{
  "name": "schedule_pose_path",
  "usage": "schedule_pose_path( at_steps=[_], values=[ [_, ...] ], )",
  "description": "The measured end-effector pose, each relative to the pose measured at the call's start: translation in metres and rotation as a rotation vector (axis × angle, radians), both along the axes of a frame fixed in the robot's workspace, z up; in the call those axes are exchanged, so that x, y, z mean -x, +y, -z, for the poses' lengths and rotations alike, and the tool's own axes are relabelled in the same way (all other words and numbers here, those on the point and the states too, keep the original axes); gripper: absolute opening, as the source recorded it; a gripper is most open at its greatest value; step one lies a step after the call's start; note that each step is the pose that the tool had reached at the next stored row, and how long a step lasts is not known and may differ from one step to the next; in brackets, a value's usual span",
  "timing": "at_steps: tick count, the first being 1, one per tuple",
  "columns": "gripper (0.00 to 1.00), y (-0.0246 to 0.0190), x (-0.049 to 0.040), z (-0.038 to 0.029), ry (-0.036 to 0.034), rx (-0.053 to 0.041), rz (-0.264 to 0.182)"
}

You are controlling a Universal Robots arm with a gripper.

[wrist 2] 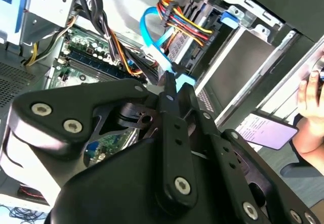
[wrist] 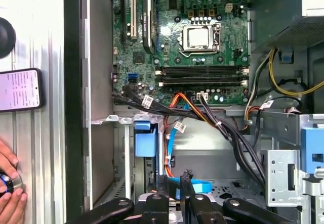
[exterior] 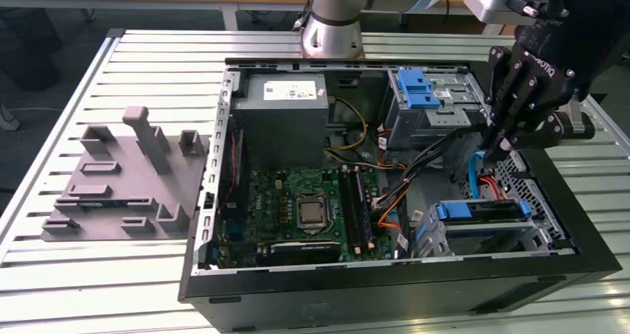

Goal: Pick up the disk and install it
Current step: 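Insert the second disk wire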

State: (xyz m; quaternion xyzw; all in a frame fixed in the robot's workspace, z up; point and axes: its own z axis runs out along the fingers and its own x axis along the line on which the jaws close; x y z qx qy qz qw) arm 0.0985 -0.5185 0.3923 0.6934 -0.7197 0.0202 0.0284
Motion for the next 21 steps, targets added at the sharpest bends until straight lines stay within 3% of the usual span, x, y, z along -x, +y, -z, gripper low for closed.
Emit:
schedule_pose_path(
  at_steps=[10, 14, 18, 21],
  values=[
    [0.24, 0.0081, 0.0001, 0.0105, -0.0035, 0.0263, 0.015],
    [0.24, 0.0082, 0.0000, 0.0132, -0.0120, 0.0541, 0.018],
    [0.24, 0.0082, 0.0001, 0.0203, -0.0129, 0.0546, 0.018],
    [0.16, 0.0079, -0.0002, 0.0255, -0.0129, 0.0547, 0.018]
  ],
)
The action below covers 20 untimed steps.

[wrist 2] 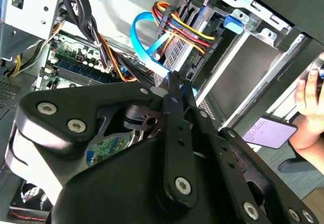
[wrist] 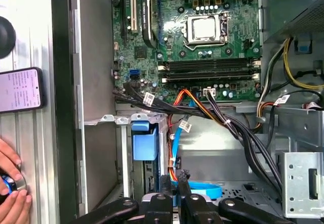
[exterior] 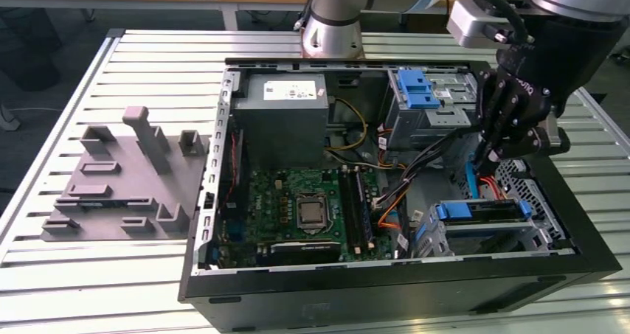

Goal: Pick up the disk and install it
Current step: 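Insert the second disk wire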

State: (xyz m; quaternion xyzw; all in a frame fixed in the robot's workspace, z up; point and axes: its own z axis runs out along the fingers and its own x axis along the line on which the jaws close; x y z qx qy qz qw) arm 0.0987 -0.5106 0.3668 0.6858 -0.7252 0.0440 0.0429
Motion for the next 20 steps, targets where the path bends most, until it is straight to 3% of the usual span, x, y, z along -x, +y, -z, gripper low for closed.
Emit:
schedule_pose_path(
  at_steps=[3, 8, 11, 16, 20],
  values=[
    [0.16, -0.0037, -0.0016, 0.0040, 0.0000, -0.0021, 0.000],
    [0.16, -0.0164, -0.0025, 0.0111, 0.0000, -0.0145, 0.000],
    [0.16, -0.0171, -0.0025, 0.0153, 0.0000, -0.0224, 0.000],
    [0.16, -0.0172, -0.0029, 0.0160, 0.0004, -0.0227, 0.000],
    [0.16, -0.0208, -0.0040, 0.0196, 0.0013, -0.0225, 0.006]
  ],
)
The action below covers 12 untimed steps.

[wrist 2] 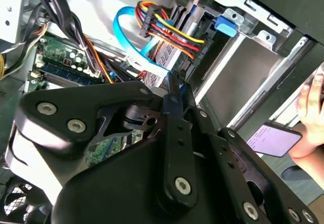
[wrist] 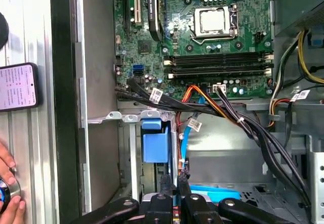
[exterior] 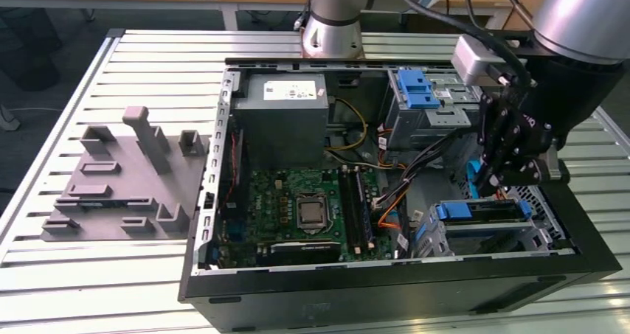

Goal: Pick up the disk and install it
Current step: 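Insert the second disk wire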

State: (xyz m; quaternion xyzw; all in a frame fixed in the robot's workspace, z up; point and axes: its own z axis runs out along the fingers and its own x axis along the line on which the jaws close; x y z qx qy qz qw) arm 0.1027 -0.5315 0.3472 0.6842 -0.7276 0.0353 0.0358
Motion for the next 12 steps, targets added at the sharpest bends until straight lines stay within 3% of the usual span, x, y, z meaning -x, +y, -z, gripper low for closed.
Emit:
schedule_pose_path(
  at_steps=[5, 12],
  values=[
    [0.16, -0.0030, -0.0001, 0.0069, 0.0000, -0.0001, 0.024],
    [0.16, -0.0068, -0.0028, 0.0096, 0.0006, -0.0003, 0.027]
  ],
)
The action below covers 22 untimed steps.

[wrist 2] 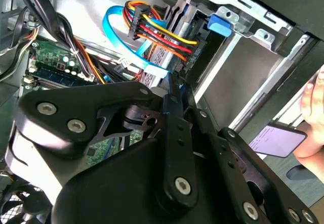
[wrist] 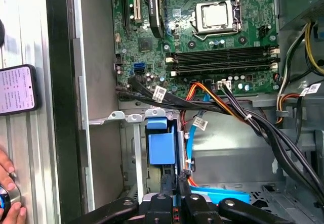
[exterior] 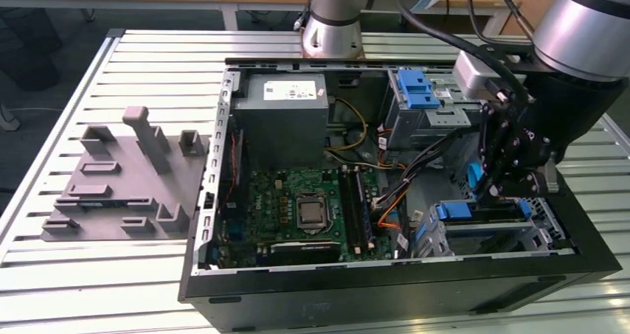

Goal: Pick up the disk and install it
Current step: 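Insert the second disk wire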

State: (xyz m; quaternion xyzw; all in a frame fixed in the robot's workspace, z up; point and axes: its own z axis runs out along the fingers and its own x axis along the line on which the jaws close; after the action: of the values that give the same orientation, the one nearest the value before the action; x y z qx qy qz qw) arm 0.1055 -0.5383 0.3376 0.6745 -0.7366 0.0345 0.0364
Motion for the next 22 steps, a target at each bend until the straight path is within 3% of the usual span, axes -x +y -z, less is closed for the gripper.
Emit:
schedule_pose_path(
  at_steps=[22],
  values=[
    [0.16, -0.0028, -0.0048, 0.0040, 0.0023, -0.0055, 0.003]
  ],
)
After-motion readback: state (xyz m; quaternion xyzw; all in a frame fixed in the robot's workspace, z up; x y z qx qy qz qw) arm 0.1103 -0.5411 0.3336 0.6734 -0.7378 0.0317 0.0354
